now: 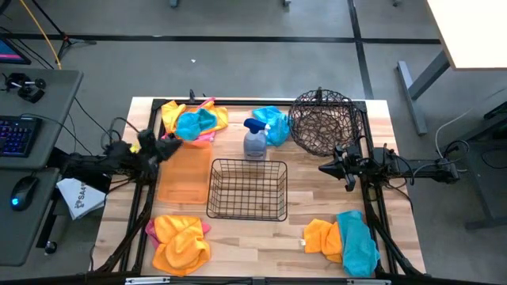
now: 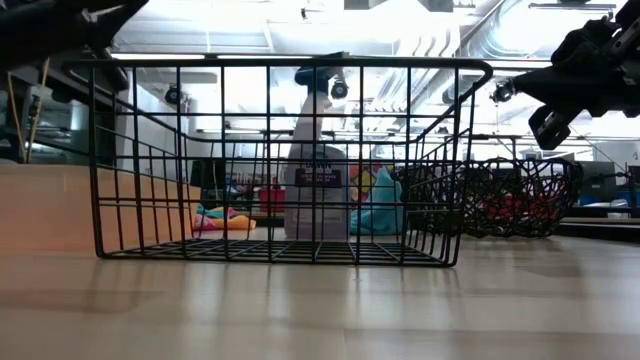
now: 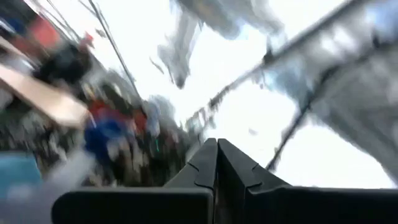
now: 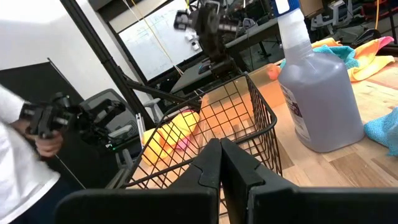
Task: Sort microfiber towel by color & place in baskets
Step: Put the top left blue towel into the bottom wire basket
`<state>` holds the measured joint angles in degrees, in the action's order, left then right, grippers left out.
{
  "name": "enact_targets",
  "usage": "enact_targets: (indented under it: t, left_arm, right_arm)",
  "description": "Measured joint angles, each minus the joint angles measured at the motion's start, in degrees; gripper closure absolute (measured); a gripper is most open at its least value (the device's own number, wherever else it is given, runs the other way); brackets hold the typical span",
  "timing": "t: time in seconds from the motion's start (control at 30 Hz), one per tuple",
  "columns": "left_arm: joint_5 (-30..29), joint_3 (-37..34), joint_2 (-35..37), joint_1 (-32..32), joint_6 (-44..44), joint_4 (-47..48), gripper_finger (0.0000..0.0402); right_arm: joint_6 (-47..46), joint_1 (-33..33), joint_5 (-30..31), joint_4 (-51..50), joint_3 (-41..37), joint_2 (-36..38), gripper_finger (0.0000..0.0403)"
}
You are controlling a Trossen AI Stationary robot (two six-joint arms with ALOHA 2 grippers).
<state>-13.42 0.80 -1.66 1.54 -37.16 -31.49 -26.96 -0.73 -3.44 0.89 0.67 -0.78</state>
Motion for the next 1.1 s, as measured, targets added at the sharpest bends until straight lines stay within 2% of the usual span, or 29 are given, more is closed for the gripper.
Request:
enact_targets:
  t: [0.13,0.23,0.3,0.4,0.53,0.6,0.67,0.8,0.9,1.03,1.1]
  left_arm:
    - [-2.37,3.03,-5.9,0.09,-0.04,-4.42,0.0401]
    - [-2.41,9.58,-15.73,0.35,0.51,-2.61,0.0397]
    - [-2.5,16.25,-23.26,0.42,3.78,2.57,0.0389]
    - [-6.6,29.66,-33.21,-2.02,8.33,22.61,0.0369]
    - [-9.51,47.76,-45.92,-11.08,10.33,56.9,0.033]
    - [-11.07,54.0,-51.89,-16.89,10.35,70.23,0.0307]
    - [-11.53,56.8,-56.94,-23.19,10.43,78.68,0.0284]
    - [-10.31,56.87,-64.7,-35.32,11.07,81.2,0.0243]
    - [-5.75,56.2,-70.51,-43.09,14.0,81.18,0.0222]
    - [2.37,56.26,-77.9,-50.16,19.17,78.45,0.0207]
    - [4.36,56.26,-81.18,-52.3,21.97,77.06,0.0205]
  right_arm:
    - [0.0,-0.02,0.01,0.0,0.02,-0.01,0.0402]
    - [0.0,-0.01,0.01,0.0,0.01,0.0,0.0402]
    - [0.0,-0.02,0.0,0.0,0.0,0.0,0.0402]
    - [0.0,-0.01,0.0,0.0,0.0,0.0,0.0402]
    - [0.0,-0.01,0.0,0.0,0.01,0.0,0.0402]
    - [0.0,0.0,0.02,0.0,0.02,0.0,0.0402]
    - [0.0,-0.02,0.01,0.0,0.02,0.0,0.0402]
    - [0.0,-0.02,0.0,0.0,0.0,0.0,0.0402]
    - [0.0,-0.02,0.0,0.0,0.01,0.0,0.0402]
    - [0.0,-0.02,0.0,0.0,0.0,0.0,0.0402]
    - [0.0,-0.02,0.02,0.0,0.0,0.0,0.0402]
